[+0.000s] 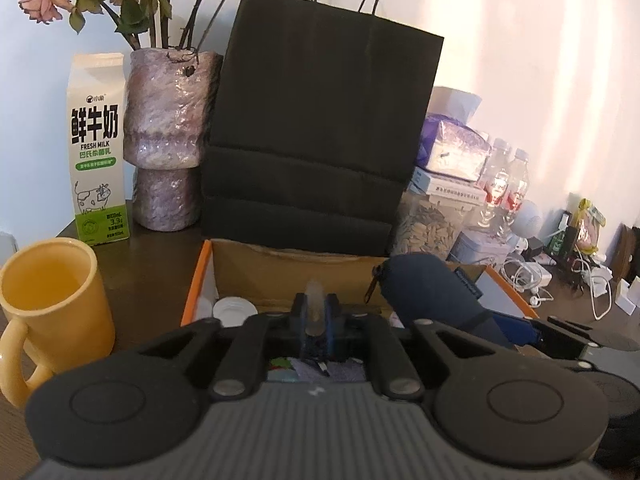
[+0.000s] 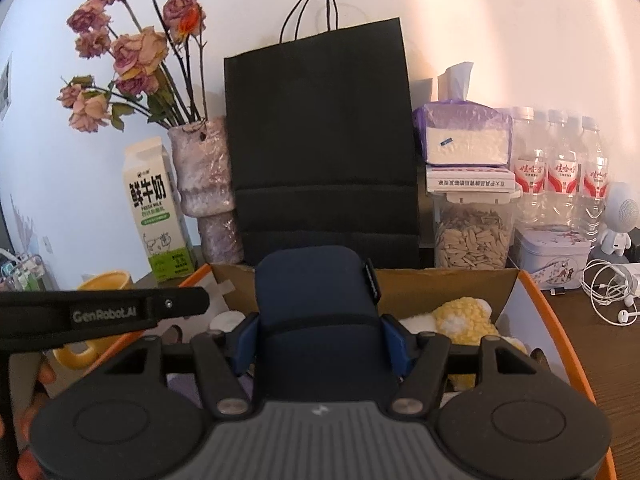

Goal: Organize objects
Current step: 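Lower the navy pouch into the box and open the right tool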

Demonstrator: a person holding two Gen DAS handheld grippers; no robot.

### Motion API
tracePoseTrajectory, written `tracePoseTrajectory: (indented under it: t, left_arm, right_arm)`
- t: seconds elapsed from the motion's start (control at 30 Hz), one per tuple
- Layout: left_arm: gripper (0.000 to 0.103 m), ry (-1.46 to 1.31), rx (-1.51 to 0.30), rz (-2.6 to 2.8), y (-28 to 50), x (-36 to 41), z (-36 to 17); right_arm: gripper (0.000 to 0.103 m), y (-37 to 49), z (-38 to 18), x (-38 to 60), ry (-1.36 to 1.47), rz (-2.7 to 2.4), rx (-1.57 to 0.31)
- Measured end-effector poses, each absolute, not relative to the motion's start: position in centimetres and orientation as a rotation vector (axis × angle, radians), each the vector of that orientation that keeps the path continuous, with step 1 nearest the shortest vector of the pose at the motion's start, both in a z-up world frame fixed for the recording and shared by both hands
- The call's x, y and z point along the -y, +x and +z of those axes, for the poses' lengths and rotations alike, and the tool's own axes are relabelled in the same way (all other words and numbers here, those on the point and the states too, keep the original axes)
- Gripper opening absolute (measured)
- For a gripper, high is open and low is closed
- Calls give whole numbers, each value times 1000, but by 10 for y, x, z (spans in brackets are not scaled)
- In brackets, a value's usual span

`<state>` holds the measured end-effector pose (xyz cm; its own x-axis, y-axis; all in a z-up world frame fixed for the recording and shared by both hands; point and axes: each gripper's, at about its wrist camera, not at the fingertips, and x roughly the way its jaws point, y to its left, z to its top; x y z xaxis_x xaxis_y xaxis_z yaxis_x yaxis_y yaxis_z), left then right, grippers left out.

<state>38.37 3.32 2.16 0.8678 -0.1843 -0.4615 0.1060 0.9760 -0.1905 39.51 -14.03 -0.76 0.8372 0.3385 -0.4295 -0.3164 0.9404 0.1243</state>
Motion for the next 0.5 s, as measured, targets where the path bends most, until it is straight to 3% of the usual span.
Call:
tracePoseTrajectory:
  t: [0.03,0.07,0.1,0.13,0.17,0.5]
  left_arm:
    - [27,-160,-498,-151,383,-33,22]
    - [39,-155,-496,-148,382,-32,22]
    - [68,-153,-489,-138,381,-32,22]
    - [91,-149,-474,-114,379,-33,23]
    - [100,-143,-452,-86,377,-33,24]
    - [103,-168,-437,-5,374,-44,28]
  right_arm:
    - [69,396,-8,141,46,340,-467]
    - [78,396,-8,141,44,329,-471]
    - [92,396,-8,142,45,319,-471]
    - [97,396,-8,144,47,315,-470]
    - [102,396,-8,145,50,315,-469]
    - [103,395,-7,149,59,313,-466]
